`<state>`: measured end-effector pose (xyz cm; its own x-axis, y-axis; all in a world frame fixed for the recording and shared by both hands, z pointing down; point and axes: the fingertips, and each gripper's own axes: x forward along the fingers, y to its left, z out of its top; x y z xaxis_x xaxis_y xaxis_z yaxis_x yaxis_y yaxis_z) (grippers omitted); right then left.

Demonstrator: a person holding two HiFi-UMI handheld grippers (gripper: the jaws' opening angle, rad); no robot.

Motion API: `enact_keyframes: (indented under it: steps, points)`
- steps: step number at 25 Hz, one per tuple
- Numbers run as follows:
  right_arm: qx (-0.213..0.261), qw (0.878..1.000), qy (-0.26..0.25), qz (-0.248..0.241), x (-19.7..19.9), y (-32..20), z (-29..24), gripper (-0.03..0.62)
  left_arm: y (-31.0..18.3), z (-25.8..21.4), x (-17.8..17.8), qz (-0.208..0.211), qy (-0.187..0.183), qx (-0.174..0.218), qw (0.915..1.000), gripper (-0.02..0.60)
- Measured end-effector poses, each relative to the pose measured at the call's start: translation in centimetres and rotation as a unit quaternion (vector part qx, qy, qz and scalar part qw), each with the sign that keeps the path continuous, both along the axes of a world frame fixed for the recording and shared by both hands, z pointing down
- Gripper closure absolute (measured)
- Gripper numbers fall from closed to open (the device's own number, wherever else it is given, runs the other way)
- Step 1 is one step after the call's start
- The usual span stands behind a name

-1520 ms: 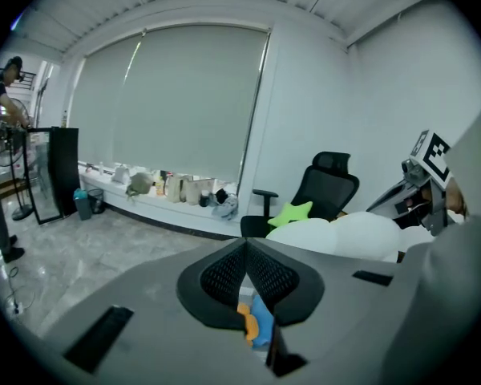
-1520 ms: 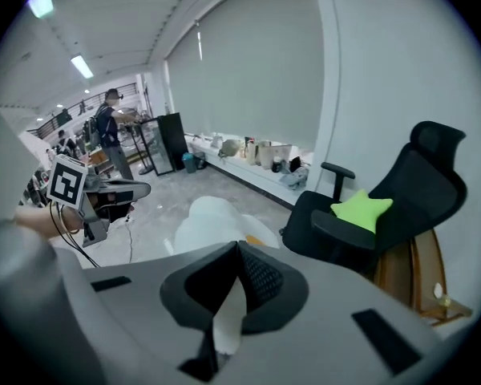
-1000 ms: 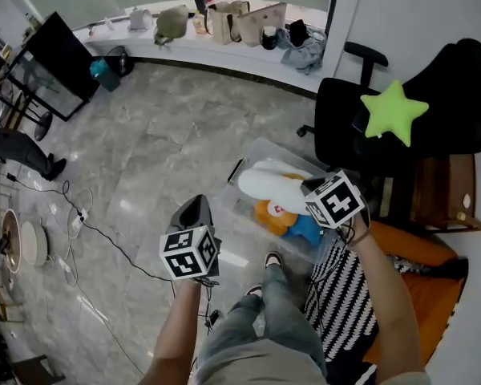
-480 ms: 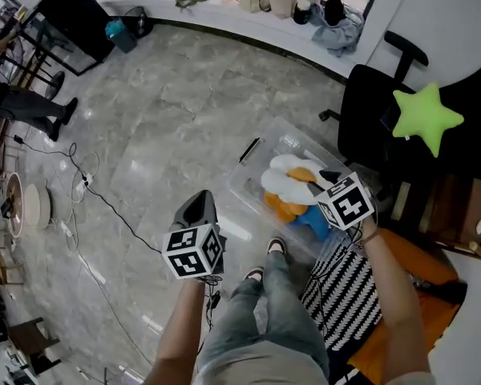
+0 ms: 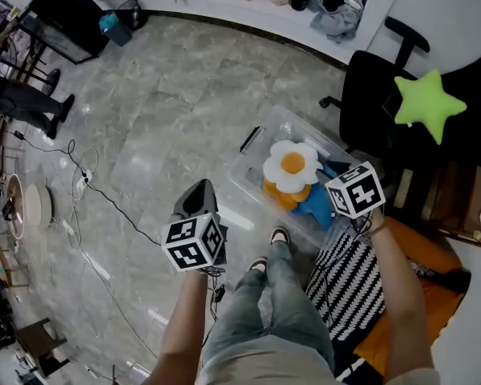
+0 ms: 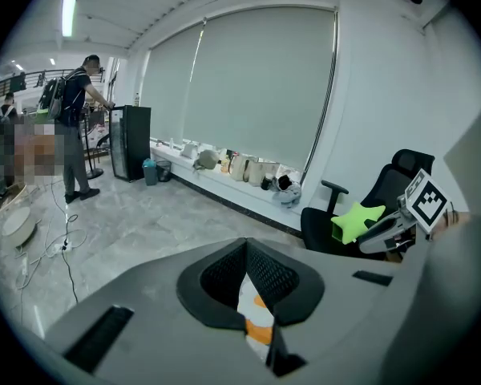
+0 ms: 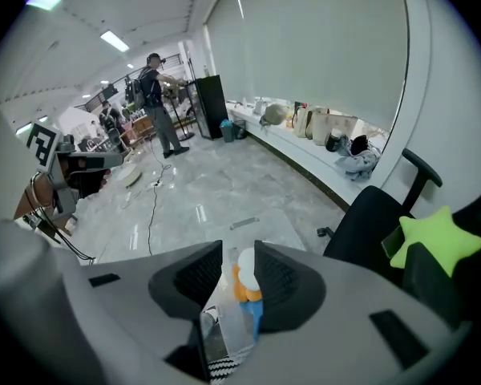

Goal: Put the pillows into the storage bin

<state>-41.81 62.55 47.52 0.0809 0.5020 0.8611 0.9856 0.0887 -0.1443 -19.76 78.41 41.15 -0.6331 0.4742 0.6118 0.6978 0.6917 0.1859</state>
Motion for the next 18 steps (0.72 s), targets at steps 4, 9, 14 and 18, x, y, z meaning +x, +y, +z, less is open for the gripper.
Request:
enact_keyframes:
  steps: [4,9,14,18]
  points:
    - [-0.005,1.0,0.0,0.01,0.6,0.0,-0.9,0.468,0.2,-0.8,0.0,0.008,-0.008,-0.004,0.9999,0.575]
    - [-0.027,0.999,0.004,0.037,1.8,-1.0,-2.9,0.471,0.1,-1.9,0.6,0.02,-0.02,-0.01,0.9995,0.575]
    - [-0.089,0.986,0.041,0.136,1.9,-3.9,-7.1,0.505,-1.1,-4.1,0.1,0.051,-0.039,-0.016,0.9978,0.575]
    - [-0.125,0.964,0.036,0.231,1.7,-9.0,-9.9,0.556,-2.2,-6.1,-0.8,0.082,-0.061,-0.021,0.9946,0.575]
